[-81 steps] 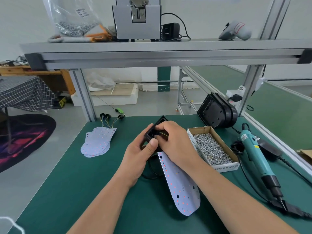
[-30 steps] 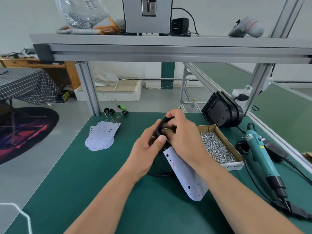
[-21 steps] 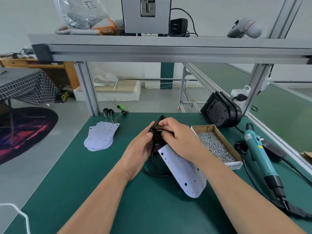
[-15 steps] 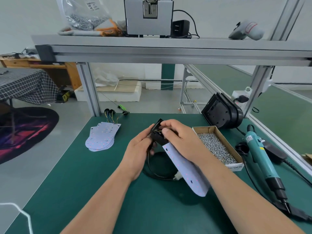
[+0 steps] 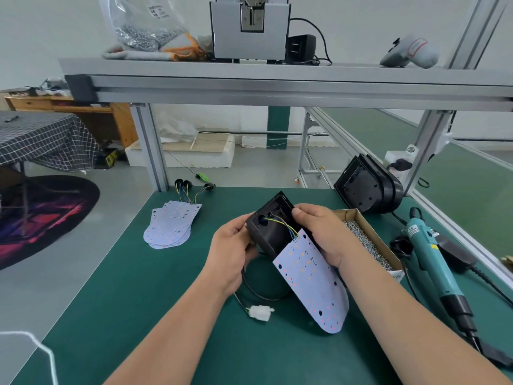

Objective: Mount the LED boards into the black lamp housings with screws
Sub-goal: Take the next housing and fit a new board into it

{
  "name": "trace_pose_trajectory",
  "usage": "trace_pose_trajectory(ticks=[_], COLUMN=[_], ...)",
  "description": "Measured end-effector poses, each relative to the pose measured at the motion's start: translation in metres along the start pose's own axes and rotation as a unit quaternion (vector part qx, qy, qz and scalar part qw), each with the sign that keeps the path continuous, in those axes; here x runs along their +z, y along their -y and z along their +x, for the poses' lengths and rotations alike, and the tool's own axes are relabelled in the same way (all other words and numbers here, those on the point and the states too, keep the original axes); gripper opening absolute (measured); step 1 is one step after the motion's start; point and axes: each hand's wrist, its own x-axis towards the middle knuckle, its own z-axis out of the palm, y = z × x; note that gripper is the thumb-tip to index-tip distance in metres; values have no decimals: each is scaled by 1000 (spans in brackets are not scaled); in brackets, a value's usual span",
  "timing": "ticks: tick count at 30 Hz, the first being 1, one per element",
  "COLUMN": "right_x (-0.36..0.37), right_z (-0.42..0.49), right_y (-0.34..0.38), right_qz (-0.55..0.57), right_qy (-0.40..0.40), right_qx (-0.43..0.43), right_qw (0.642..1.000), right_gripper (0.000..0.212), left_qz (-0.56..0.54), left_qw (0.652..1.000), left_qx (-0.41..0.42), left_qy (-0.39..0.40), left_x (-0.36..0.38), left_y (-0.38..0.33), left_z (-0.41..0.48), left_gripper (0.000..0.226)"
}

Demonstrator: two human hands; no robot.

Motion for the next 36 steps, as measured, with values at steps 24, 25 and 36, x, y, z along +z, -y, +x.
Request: trace_pose_trajectory(ticks=[24,25,36], right_x=[8,8,2], right_z=[-8,-8,-18], right_y=[7,8,6], right_qz=[77,76,22], right_qy=[-41,-48,-82], right_qx=[14,15,34], right_qw=[996,996,996], right_gripper=[28,28,28], left_qz=[42,55,519], left_qw=[975,976,825], left_qx=[-41,-26,130], left_qy=[-215,-210,-183], left_x=[4,2,1], left_y=[11,10,7], left_z=[0,-1,-15], left_gripper=[28,29,35])
